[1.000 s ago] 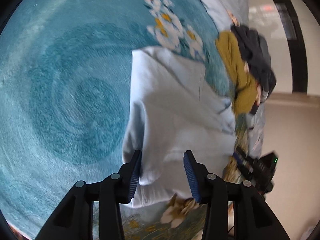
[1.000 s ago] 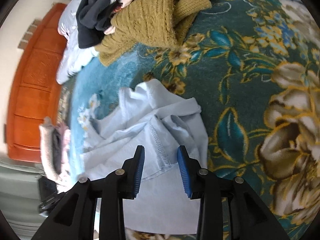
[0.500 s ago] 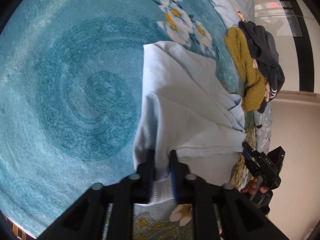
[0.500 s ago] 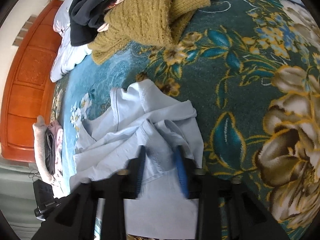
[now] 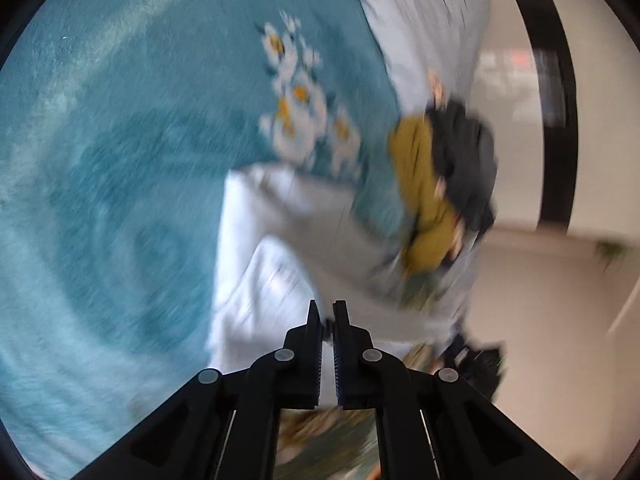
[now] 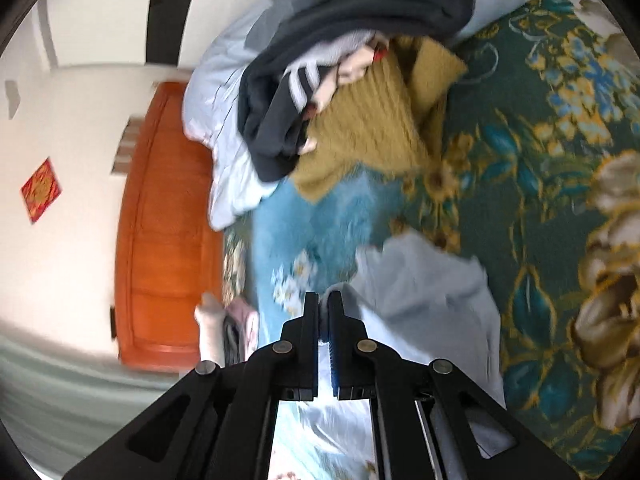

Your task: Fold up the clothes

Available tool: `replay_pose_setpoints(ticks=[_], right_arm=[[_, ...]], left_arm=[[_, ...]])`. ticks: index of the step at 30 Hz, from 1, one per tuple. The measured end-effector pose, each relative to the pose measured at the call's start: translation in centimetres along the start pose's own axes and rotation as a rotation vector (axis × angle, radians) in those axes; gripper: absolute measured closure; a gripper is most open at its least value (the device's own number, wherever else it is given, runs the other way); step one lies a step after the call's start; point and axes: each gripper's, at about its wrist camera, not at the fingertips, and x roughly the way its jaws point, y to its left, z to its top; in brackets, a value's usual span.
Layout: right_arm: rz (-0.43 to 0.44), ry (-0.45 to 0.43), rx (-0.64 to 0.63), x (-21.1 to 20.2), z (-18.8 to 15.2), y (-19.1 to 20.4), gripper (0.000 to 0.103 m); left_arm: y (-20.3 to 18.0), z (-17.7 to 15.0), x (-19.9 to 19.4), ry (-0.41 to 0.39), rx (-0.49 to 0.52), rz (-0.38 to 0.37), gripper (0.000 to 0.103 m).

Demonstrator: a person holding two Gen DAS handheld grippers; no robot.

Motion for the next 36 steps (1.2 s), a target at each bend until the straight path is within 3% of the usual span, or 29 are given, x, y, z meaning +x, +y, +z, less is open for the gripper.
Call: replay_pose_setpoints(ticks=[3,5,7,8,11,13,14,18,21,26,32,36], right_arm=[[-0.046,-0.005,0.060,2.5,1.2,0.1,0.099],[-0.083,-0.026,0.083,3.9,1.5,0.0,0.096],[-0.082,-0.037,0.087,4.4,1.6,-0.2,0.096],[-0.080,-0.042,0.088,4.7,1.6,-0.3,0.095],[-0.083,-0.059,0.084,4.1,1.7,-0.7,0.093],[-0.089,-0.067,0.068,3.0,1.7,-0.8,0.078],[-0.092,-0.067,0.053,2.2,1.6,-0.9,0.071],[-0.185,-0.016,-0.086,-2.1,-1.5,-2.5,0.070],[-0.273,0.049,-0.096,-4.2,-5.2,-6.3,0.067],[-0.195,0.048,0.065,-5.7,-9.2,-11.3,0.062],[-0.144,0.058,0.111,-3.9,-10.3,-11.7,0.061],[-0.163,0.065,0.096,-2.8,-10.8,-11.1,0.061]], left_arm=[[-0.2,2.0,-0.1,-0.123,-0.120,-0.029,0.098],[-0.6,2.7,0.1,-0.155,-0.129,-0.031,0.091],[-1.5,2.8,0.1,-0.159,-0.088,-0.021,0.049],[-1.9,2.8,0.0,-0.163,-0.061,-0.023,0.043],[-2.3,2.2,-0.7,-0.164,0.010,-0.054,0.041],[-2.3,1.3,-0.8,-0.120,0.070,-0.020,0.041],[-2.1,0.7,-0.7,-0.087,0.123,0.021,0.041],[0.8,-2.5,-0.3,0.063,0.305,0.243,0.041],[4.7,-4.2,1.0,0.198,0.248,0.293,0.041],[6.2,-6.5,4.8,0.310,0.222,0.316,0.041],[4.3,-8.4,6.6,0.291,0.353,0.450,0.040],[3.5,-9.8,7.2,0.252,0.400,0.492,0.040]])
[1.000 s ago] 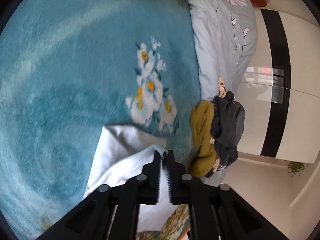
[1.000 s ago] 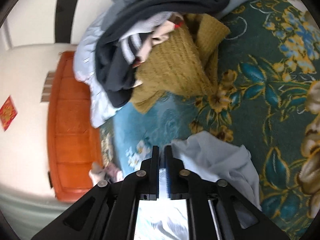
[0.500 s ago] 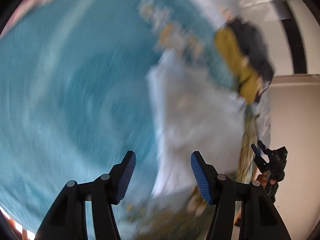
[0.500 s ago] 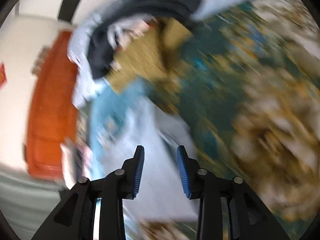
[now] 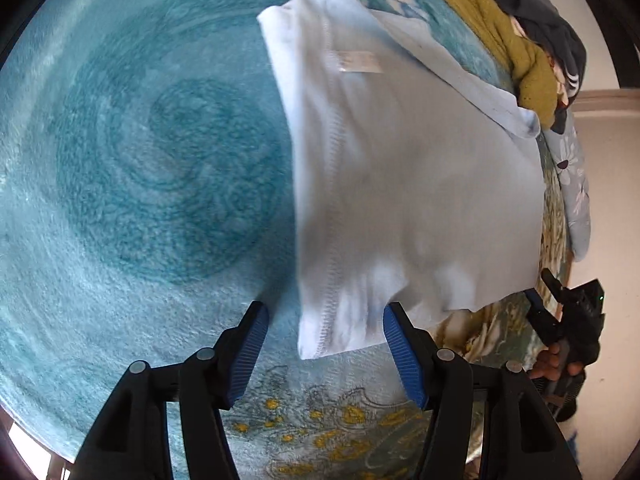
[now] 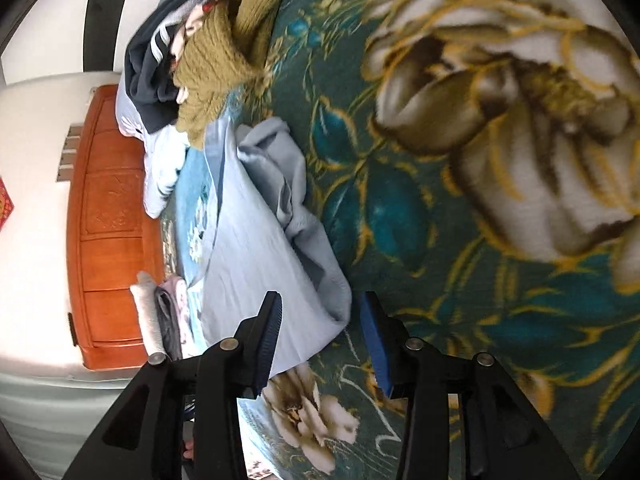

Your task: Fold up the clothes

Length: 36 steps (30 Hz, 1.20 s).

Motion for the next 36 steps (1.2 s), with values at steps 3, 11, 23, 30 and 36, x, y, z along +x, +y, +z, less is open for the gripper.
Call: replay_pose_setpoints(ticks=[3,11,23,30,36], right_arm=[[-0.006,-0.010,0.002,0.3,-0.3,0.1,0.061],[-0.067,-0.059,-0.031,-0.9,-0.5,2.3,0.099],[-0.123,-0.073,0.024,-3.2,-2.4,-1.3,0.099],[-0.148,-0.058,-0.007,-2.8,-2.1,-0.8,0.099],[-0.139,-0.060,0.029,-2.4,-2.3,-1.2,0.099]], left_arm=[[-0.4,-0.3,0.3,-0.004,0.002,0.032,0.053],[-0.9,-1.3,-0.2,-0.005,-0.023,0.055,0.098],[-1.6,-4.1,0.3,0.115,0.001,0.069,0.095],[0.7,-3.6,-4.9,-0.093,-0.172,0.137,0.097],[-8.0,-4.3,-2.7,-0.156,-0.070,-0.079,0.097]])
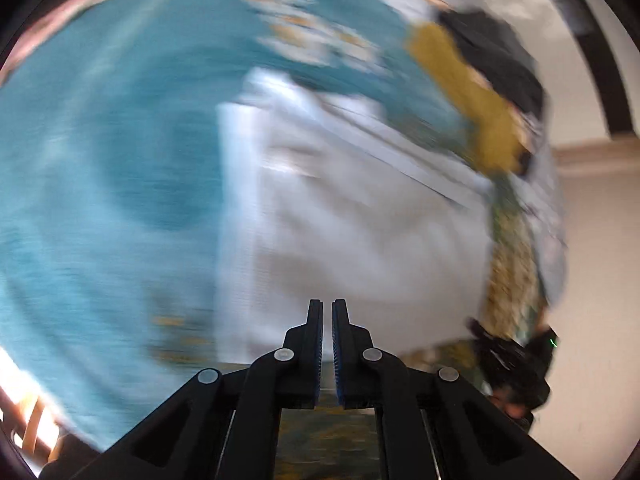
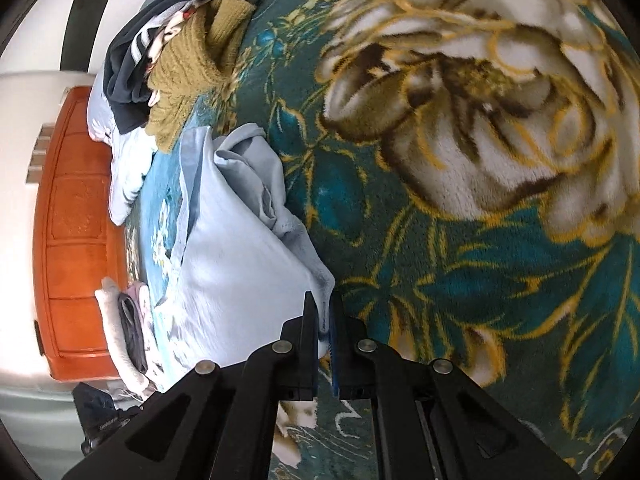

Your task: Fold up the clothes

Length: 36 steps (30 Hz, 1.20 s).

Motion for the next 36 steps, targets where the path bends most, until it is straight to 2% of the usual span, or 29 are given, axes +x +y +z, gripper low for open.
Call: replay_pose_setpoints(ticks=[4,7,10,13,16,18,19,23,26,30,32,34,36], right_arm=[[0.021,-0.011,0.005,-0.7,-0.2,0.2,0.099],[0.015,-0.014,-0.014,-1.1,-0.3,1.1,0.099],[0.007,-0.015,-0.030,-1.4,-0.2,2.1,0.099],[-0.017,-0.023,-0.063,-1.8,-0.2,3.9,0.099],[-0.022,-0.048,-0.167,-2.2,-0.5,7.6,0.099],[-0.025,-0.058,-0.243,-2.1,-0.9,10.4,0.099],[-0.026,-0.055,-0.287,-1.6,-1.5,12.0,0.099],[-0.030,-0.037,-0.469,0.6,-3.9,18.7,0.099],[-0.003,-0.017,-0.664,1.9,-8.1,23.6,0.099],[0.037,0.113,-0.886,5.7,-15.0,27.2,0.099],[-0.033,0.231,-0.921,9.9,-17.8,27.0,0.098],[-0.088,0.285,-0.921,12.4,-19.2,26.1,0.098],[-0.141,0.334,-0.918,14.8,-20.5,25.2,0.096]], left_arm=[[-3.7,-0.5,4.6,0.066,0.046,-0.016,0.097],[-4.7,-2.4,7.0,0.065,0.081,0.024,0.097],[-4.2,-3.6,7.6,-0.004,0.172,0.037,0.097],[-4.2,-3.3,7.5,0.008,0.197,0.033,0.097],[-4.1,-3.0,7.1,0.019,0.191,0.013,0.097],[-2.9,-2.3,5.6,-0.009,0.099,-0.039,0.097],[-1.9,-1.7,4.2,-0.057,0.042,-0.060,0.097],[3.2,0.4,-3.6,-0.334,-0.143,-0.024,0.097],[8.4,0.6,-9.2,-0.490,-0.288,-0.066,0.097],[12.3,-0.1,-10.9,-0.537,-0.438,-0.148,0.094],[14.1,-0.5,-11.4,-0.552,-0.510,-0.189,0.091],[15.4,-0.8,-11.4,-0.551,-0.569,-0.219,0.091],[15.2,-1.0,-10.3,-0.516,-0.575,-0.216,0.091]])
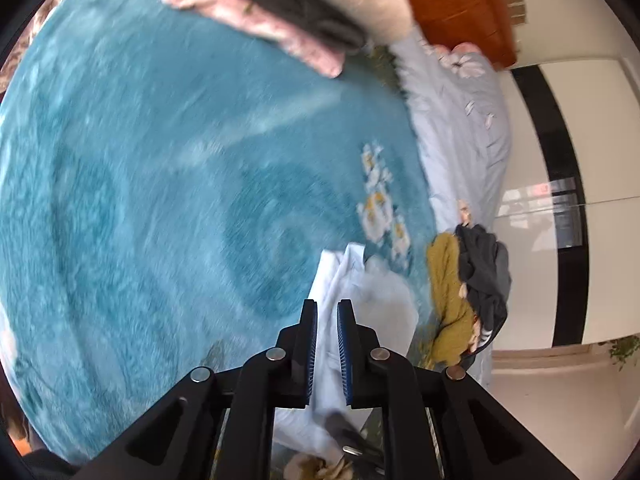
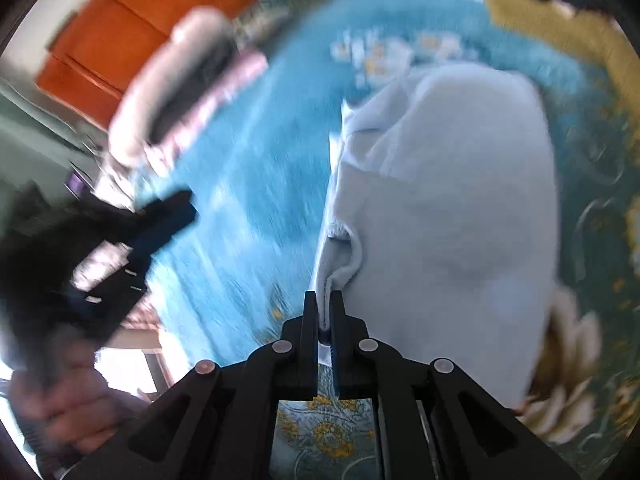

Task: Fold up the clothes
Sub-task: 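Lower the folded T-shirt onto the blanket and open both grippers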

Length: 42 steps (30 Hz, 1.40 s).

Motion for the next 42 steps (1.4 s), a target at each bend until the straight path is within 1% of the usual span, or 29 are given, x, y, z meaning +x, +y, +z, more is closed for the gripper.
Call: replay_pose_setpoints(ticks=[3,5,8,10,11,13,14,15,17,20,23,27,30,33,36,39,42], right_arm=[[0.001,-0.002,-0.030,0.2,-0.9,0.6,0.096],[-0.005,-0.007,-0.060,-0.3,-1.3,0.8,0.096],[0.023,-0.021,-0.069,-1.4,-1.5,0.3,0.096],[0.053,-0.029,-0.072,-2.3,-2.0,0.0,0.096],[0.064,-0.030,-0.064,-2.8,-2.3,-0.4,0.096],[0.076,-0.040,-0.027,-3.7,-2.7,-1.6,0.084],[0.074,-0.053,0.006,-4.4,-2.9,-2.6,0.073],[0.072,-0.066,0.042,-5.1,-3.2,-3.6,0.070],[0.068,-0.089,0.102,-6.1,-3.8,-5.4,0.070],[0.058,-0.117,0.181,-7.6,-4.5,-8.1,0.070],[0.043,-0.131,0.223,-8.1,-4.7,-9.5,0.070],[0.051,-0.142,0.264,-8.4,-4.5,-10.9,0.070],[0.052,-0.135,0.270,-8.1,-4.3,-11.0,0.070],[0.056,-0.131,0.272,-7.5,-4.0,-10.6,0.070],[0.061,-0.133,0.267,-7.3,-3.9,-10.4,0.070],[0.058,-0.133,0.274,-7.2,-3.9,-10.6,0.070],[0.059,-0.134,0.285,-7.3,-4.0,-10.9,0.070]], left_arm=[[0.0,-1.0,0.8,0.030,-0.006,-0.001,0.090],[0.0,-1.5,1.6,0.069,-0.003,0.011,0.086],[0.1,-2.2,2.8,0.128,0.002,0.029,0.082],[0.1,-2.7,3.6,0.168,0.005,0.041,0.075],[0.1,-2.9,4.0,0.188,0.006,0.048,0.073],[0.1,-3.4,4.8,0.227,0.009,0.060,0.070],[0.1,-3.6,5.2,0.247,0.010,0.066,0.070],[0.1,-3.9,5.6,0.267,0.012,0.072,0.069],[0.1,-4.4,6.3,0.300,0.016,0.088,0.069],[-0.2,-4.8,6.6,0.317,0.035,0.101,0.069],[-1.0,-5.6,6.8,0.342,0.078,0.100,0.069],[-1.1,-6.3,7.4,0.365,0.090,0.117,0.069],[-1.2,-6.5,7.4,0.366,0.105,0.122,0.070],[-1.1,-6.6,7.3,0.359,0.108,0.149,0.070],[-0.4,-6.6,6.8,0.367,0.078,0.157,0.069],[-0.3,-6.8,6.4,0.382,0.083,0.169,0.069],[0.2,-6.7,6.0,0.383,0.068,0.187,0.069]])
